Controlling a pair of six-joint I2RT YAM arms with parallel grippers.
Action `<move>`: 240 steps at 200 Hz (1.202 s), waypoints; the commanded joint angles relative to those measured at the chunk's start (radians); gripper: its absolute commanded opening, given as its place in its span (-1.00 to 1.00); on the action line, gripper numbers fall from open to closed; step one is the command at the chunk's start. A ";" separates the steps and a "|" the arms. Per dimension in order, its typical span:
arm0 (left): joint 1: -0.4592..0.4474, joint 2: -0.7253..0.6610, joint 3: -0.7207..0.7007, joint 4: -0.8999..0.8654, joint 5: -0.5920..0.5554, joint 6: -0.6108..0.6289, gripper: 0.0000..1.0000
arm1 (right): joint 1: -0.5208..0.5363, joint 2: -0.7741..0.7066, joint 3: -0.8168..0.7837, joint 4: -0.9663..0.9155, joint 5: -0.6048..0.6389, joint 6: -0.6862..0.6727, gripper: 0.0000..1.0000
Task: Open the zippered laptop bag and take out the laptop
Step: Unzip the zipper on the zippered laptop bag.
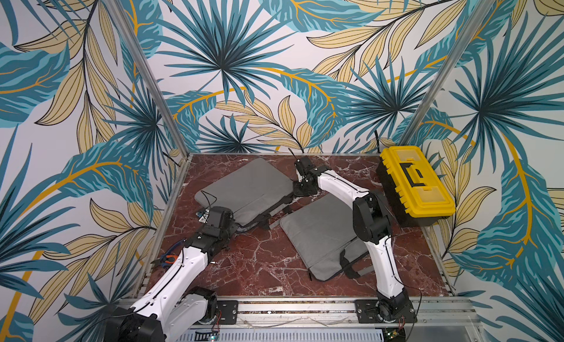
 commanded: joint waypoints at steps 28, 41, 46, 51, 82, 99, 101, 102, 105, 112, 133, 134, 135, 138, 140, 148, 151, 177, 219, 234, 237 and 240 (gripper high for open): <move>0.078 -0.014 0.038 -0.010 -0.190 0.081 -1.00 | -0.043 0.028 0.044 -0.044 0.093 -0.034 -1.00; 0.110 -0.006 0.044 -0.007 -0.176 0.113 -1.00 | -0.047 0.028 0.047 -0.048 0.097 -0.038 -1.00; 0.123 -0.002 0.046 -0.006 -0.169 0.125 -1.00 | -0.048 0.029 0.047 -0.050 0.097 -0.041 -1.00; 0.134 0.002 0.048 -0.008 -0.165 0.133 -1.00 | -0.051 0.027 0.047 -0.051 0.098 -0.042 -1.00; 0.197 0.027 0.049 -0.001 -0.162 0.180 -1.00 | -0.058 0.023 0.046 -0.056 0.103 -0.048 -1.00; 0.228 0.039 0.046 0.011 -0.159 0.207 -1.00 | -0.060 0.018 0.046 -0.062 0.104 -0.051 -1.00; 0.231 0.041 0.046 0.014 -0.159 0.211 -1.00 | -0.060 0.017 0.046 -0.063 0.104 -0.051 -1.00; 0.234 0.041 0.046 0.015 -0.159 0.213 -1.00 | -0.061 0.019 0.046 -0.063 0.105 -0.051 -1.00; 0.239 0.042 0.046 0.019 -0.157 0.217 -1.00 | -0.061 0.017 0.046 -0.064 0.103 -0.049 -1.00; 0.250 0.046 0.044 0.029 -0.152 0.228 -1.00 | -0.060 0.015 0.046 -0.068 0.099 -0.049 -1.00; 0.277 0.066 0.043 0.061 -0.133 0.249 -1.00 | -0.061 0.011 0.045 -0.084 0.076 -0.033 -1.00; 0.278 0.068 0.044 0.063 -0.132 0.250 -1.00 | -0.060 0.010 0.045 -0.085 0.075 -0.032 -1.00; 0.279 0.069 0.044 0.064 -0.132 0.250 -1.00 | -0.060 0.010 0.044 -0.085 0.076 -0.031 -1.00; 0.282 0.073 0.044 0.068 -0.130 0.253 -1.00 | -0.061 0.008 0.041 -0.085 0.074 -0.029 -1.00; 0.285 0.076 0.044 0.072 -0.129 0.255 -1.00 | -0.061 0.006 0.038 -0.085 0.071 -0.028 -1.00; 0.293 0.086 0.044 0.084 -0.125 0.261 -1.00 | -0.061 -0.006 0.020 -0.075 0.062 -0.022 -1.00; 0.296 0.091 0.045 0.089 -0.123 0.262 -1.00 | -0.061 -0.009 0.012 -0.068 0.058 -0.021 -1.00; 0.323 0.130 0.058 0.120 -0.114 0.283 -1.00 | -0.060 -0.045 -0.044 -0.034 0.014 -0.006 -1.00; 0.367 0.216 0.102 0.184 -0.106 0.330 -1.00 | -0.047 -0.094 -0.137 0.011 -0.058 0.044 -1.00; 0.383 0.258 0.133 0.184 -0.093 0.340 -1.00 | -0.035 -0.113 -0.170 0.031 -0.073 0.059 -1.00; 0.386 0.267 0.139 0.184 -0.089 0.344 -1.00 | -0.033 -0.115 -0.175 0.034 -0.078 0.062 -1.00; 0.389 0.278 0.146 0.184 -0.084 0.349 -1.00 | -0.029 -0.118 -0.181 0.038 -0.081 0.066 -1.00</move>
